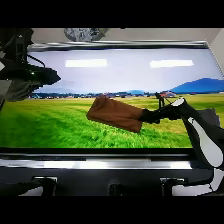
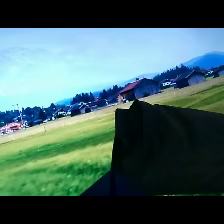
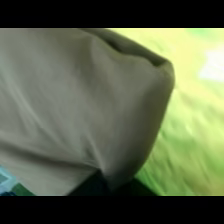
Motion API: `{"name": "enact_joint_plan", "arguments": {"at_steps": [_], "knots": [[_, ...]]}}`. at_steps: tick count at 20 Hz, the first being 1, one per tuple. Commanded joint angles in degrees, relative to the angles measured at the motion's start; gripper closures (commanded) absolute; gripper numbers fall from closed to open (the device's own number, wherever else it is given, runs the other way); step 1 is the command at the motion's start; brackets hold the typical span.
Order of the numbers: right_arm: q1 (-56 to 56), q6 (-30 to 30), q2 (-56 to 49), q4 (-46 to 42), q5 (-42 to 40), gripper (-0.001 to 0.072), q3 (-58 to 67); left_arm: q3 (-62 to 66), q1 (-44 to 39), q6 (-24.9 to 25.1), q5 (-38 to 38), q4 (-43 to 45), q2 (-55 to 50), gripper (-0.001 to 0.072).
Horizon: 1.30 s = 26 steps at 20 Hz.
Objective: Fold the shirts.
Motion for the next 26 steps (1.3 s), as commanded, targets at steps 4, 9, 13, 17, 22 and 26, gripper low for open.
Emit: {"name": "enact_joint_plan", "arguments": {"at_steps": [4,9,13,17,22,26], "knots": [[-5.7,-11.8,3.7,8.1,6.0,0.0665,6.9,0.0,-0.3,0.0,0.0,-0.2,0.0,0.0670],[-24.8,-1.2,11.8,-4.8,15.8,0.0666,22.1,0.0,-0.3,0.0,0.1,-0.2,-0.1,0.0670],[-40.2,1.8,15.1,-6.1,24.0,0.0665,29.7,0.0,-0.3,0.0,0.1,-0.2,-0.1,0.0670],[-50.9,2.0,17.2,-6.2,32.6,0.0664,31.4,0.0,-0.3,0.0,0.1,-0.2,-0.1,0.0670],[-58.6,1.9,17.9,-6.1,41.3,0.0664,31.4,0.0,-0.3,0.0,0.5,-0.2,-0.1,0.0670],[-59.7,1.9,19.1,0.6,40.3,0.0664,31.7,0.0,-0.3,0.0,2.2,-0.2,-0.1,0.0670]]}}
